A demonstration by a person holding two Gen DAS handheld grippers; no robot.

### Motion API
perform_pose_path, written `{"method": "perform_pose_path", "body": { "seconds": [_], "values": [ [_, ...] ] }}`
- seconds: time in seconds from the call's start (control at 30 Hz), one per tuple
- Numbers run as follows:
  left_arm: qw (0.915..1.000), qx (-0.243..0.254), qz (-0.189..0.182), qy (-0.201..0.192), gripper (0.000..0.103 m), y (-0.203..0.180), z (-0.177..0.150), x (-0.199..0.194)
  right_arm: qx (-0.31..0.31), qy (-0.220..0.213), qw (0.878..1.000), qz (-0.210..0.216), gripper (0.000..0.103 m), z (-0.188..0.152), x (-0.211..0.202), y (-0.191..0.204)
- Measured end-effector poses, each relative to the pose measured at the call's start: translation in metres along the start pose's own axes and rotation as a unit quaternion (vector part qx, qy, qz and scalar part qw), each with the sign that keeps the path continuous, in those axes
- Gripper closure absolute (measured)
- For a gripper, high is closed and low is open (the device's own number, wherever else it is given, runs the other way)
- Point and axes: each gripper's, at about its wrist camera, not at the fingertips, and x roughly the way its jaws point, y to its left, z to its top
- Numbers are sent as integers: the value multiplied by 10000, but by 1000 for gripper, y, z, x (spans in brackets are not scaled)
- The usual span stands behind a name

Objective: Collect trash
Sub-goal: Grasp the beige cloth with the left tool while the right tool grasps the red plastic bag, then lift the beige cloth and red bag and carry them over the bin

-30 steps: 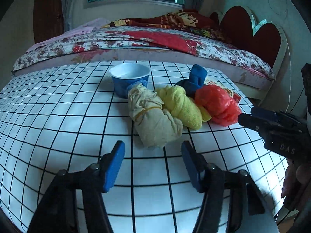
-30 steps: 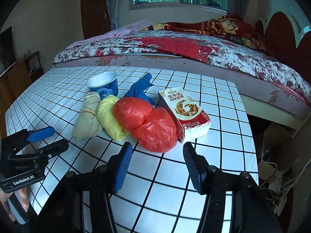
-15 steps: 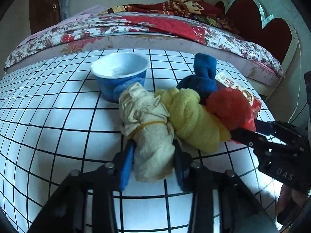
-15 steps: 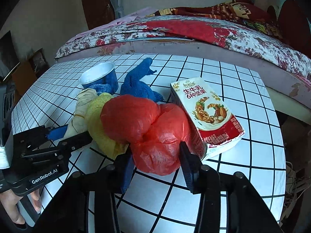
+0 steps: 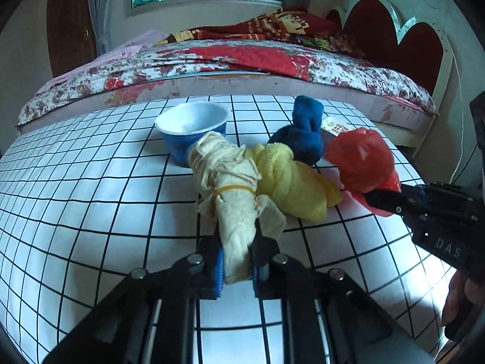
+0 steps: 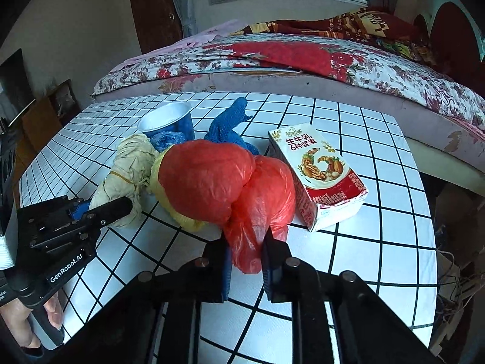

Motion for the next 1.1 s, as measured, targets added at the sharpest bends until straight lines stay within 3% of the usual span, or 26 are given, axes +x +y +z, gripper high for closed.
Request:
{"method": "perform_pose_path", "body": {
  "seconds": [0.37, 1.1],
  "values": [
    [9993, 60, 90, -346, 88, 3, -25, -44, -75, -427, 9990, -71, 86, -23, -50, 13],
    [9936, 253, -354, -1039, 88, -35, -69, -131, 37, -1098, 9932, -397, 86, -86, -162, 24]
  ]
}}
